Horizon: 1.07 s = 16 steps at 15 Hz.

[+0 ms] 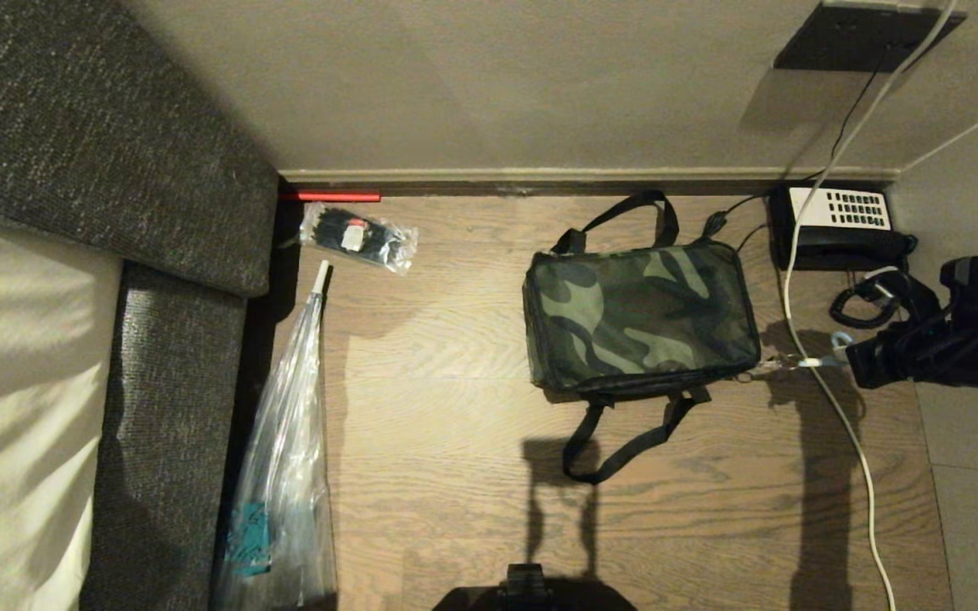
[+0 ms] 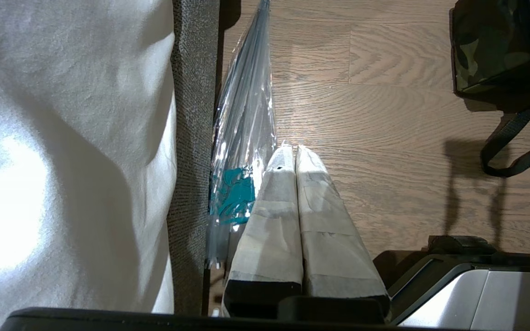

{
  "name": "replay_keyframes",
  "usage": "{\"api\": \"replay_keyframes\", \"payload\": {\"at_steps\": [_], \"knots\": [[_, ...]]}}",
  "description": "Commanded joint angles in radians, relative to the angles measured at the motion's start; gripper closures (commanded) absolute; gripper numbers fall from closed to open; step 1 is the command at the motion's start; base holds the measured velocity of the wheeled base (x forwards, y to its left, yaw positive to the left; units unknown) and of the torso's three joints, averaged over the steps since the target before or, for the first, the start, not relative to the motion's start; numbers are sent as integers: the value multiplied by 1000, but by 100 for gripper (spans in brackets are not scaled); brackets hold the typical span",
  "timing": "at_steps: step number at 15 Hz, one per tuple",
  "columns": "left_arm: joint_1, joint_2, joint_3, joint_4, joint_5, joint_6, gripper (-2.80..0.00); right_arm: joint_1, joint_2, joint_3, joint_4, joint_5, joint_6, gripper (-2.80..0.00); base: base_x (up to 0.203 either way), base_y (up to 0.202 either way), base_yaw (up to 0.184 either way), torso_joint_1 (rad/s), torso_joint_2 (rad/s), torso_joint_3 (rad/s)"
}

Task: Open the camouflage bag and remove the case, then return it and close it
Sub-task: Open the top of the storage box

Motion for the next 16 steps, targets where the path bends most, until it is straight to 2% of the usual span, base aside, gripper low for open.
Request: {"api": "replay_keyframes", "payload": {"at_steps": [1,6,9,14,16], "knots": [[0,1,2,0,0,0,0,9,-15,19,-2,5,-2,0,0,0,0,0,0,0],[0,1,2,0,0,0,0,77,-43,73,-4,88,34,0,0,0,0,0,0,0],[0,1,2,0,0,0,0,135,-61,80,-6,91,68,0,0,0,0,0,0,0],[0,1,2,0,0,0,0,170,-99,150,-1,78,68,0,0,0,0,0,0,0],[0,1,2,0,0,0,0,172,-112,150,4,147,75,0,0,0,0,0,0,0]]}}
